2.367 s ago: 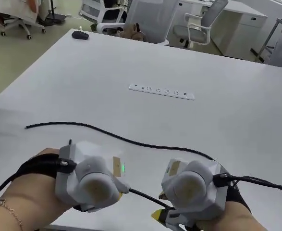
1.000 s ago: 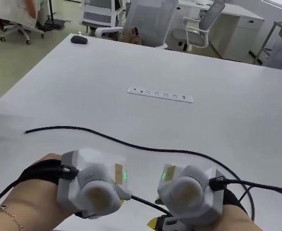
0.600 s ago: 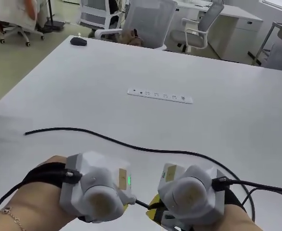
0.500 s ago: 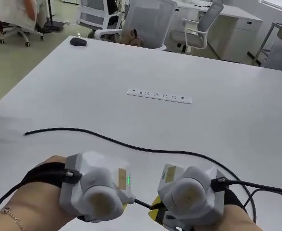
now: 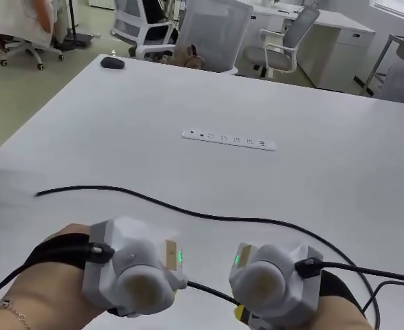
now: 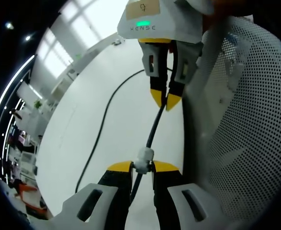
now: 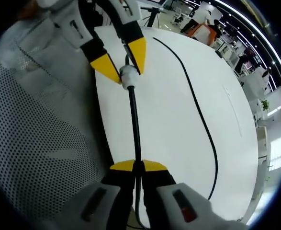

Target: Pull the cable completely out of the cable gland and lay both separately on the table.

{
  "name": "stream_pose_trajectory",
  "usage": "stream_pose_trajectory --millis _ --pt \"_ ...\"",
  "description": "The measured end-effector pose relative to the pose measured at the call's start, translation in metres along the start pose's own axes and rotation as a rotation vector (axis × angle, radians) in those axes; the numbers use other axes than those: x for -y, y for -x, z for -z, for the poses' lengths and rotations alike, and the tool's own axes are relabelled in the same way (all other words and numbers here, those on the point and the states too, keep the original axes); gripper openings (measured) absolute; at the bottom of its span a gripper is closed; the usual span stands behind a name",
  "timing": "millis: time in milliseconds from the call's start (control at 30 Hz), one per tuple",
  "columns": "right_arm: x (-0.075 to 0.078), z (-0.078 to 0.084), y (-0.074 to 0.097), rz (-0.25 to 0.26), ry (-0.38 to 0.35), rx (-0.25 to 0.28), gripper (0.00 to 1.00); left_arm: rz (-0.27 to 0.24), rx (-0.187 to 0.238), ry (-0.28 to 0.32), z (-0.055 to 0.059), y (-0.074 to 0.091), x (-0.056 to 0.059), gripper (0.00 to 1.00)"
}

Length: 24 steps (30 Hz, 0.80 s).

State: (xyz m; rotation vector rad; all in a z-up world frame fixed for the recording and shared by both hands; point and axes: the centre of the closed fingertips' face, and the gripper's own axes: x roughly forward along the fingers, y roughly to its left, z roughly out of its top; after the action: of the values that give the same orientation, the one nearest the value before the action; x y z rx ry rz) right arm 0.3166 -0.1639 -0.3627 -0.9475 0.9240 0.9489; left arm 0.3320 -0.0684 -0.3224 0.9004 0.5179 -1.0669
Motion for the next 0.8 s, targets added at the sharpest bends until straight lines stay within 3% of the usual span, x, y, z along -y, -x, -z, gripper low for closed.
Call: stream_pose_trajectory --millis 133,233,367,500,700,800 --pt "0.002 0.010 -0.001 0.004 -0.015 -0.042 0.03 -0.014 -0.007 0.005 0.002 0.001 -0.004 0.17" --pt "0.001 0.011 -0.001 0.000 -0.012 -0.046 0.05 -0.020 -0.001 0.008 0.001 0.002 -0.005 0.17" --pt "-0.011 -0.021 0.001 -0.059 -0.021 0.105 0.24 -0.010 0.004 -0.006 -0.001 0.001 -0.001 0.17" --pt "-0.016 -0.046 0.009 -0.080 -0.004 0.219 0.25 -0.002 0.009 -0.021 -0.004 0.001 0.002 0.17" --pt "-0.016 -0.059 0.016 -0.074 0.013 0.282 0.21 -0.005 0.026 -0.034 -0.009 0.002 0.002 0.17" --pt "-0.014 -0.053 0.012 -0.066 0.011 0.251 0.18 -0.007 0.043 -0.036 -0.013 0.003 0.001 0.17"
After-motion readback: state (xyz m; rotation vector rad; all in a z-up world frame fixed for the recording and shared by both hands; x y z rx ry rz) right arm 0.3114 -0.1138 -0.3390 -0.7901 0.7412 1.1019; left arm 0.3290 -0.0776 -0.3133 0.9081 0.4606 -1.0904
